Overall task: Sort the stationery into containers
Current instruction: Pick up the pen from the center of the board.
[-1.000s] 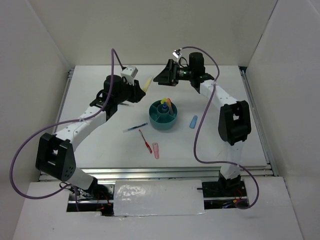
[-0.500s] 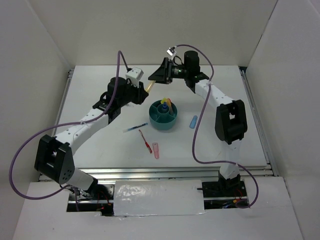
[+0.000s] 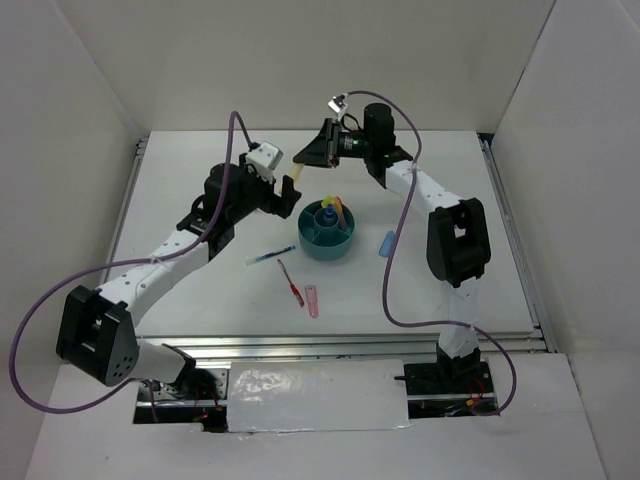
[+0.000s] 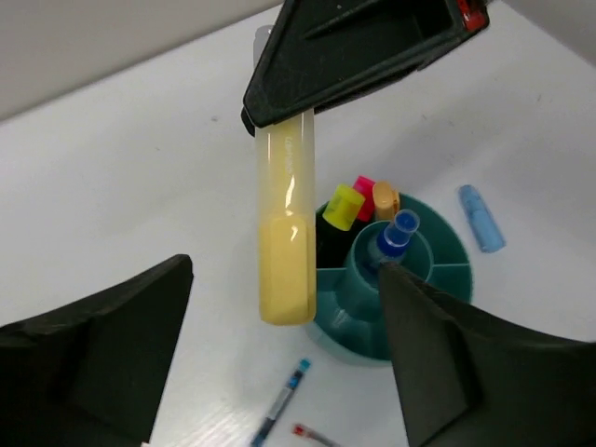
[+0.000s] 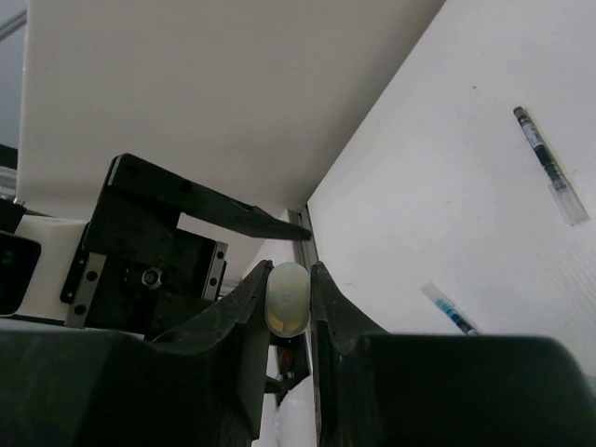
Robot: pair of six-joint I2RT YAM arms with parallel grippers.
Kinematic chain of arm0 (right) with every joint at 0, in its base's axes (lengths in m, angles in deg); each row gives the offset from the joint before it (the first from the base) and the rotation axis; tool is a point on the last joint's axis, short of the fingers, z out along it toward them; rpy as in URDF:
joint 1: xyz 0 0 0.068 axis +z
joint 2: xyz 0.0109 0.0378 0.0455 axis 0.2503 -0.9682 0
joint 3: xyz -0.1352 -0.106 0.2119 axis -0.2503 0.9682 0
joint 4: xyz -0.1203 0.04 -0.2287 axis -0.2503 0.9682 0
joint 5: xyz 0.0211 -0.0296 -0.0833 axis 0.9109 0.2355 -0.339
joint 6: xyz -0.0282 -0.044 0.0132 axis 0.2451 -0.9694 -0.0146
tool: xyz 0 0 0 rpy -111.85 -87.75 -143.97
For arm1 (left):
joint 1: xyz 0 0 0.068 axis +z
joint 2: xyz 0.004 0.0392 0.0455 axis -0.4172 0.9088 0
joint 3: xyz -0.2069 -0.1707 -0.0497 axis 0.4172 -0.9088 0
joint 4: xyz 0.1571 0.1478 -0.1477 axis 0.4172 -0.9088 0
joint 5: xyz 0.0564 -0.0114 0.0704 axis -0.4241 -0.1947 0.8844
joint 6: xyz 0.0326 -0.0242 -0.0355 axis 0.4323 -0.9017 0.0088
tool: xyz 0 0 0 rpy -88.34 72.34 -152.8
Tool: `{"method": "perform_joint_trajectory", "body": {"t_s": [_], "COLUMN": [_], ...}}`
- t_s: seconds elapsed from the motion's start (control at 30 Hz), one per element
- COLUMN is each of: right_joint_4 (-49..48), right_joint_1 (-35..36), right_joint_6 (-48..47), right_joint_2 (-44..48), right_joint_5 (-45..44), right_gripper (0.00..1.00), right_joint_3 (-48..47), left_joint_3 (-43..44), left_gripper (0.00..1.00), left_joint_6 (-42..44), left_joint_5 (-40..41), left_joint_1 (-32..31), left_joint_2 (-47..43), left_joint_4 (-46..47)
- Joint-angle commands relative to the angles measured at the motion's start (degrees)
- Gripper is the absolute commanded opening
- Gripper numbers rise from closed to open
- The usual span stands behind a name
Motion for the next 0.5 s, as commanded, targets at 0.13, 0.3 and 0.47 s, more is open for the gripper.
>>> {"method": "perform_joint_trajectory", "body": {"t_s": [0.13, 0.3, 0.47], "right_joint_4": [-8.8, -13.3, -11.5], "right_joint_1": [-1.4, -1.1, -0.5], "right_joint_6": [3.7, 6.2, 6.4], "right_joint_2": [1.1, 1.2, 1.0], "right_joint_5": [5.8, 9.7, 11.8], "right_gripper": [0.0, 0.0, 0.0], "right_joint_3": [-0.4, 1.7, 0.9], "left_joint_3": [-9.1, -10.3, -22.7], "left_gripper": [0.99, 0.99, 0.72], "left_joint_6": [21.5, 36.4, 55.6], "left_joint_5": [-2.6, -13.7, -21.1], "left_joint_1": [2.8, 5.9, 4.5], "left_joint_2": [-14.2, -20.3, -26.9], "left_joint_4": [9.9, 1.0, 6.1]}}
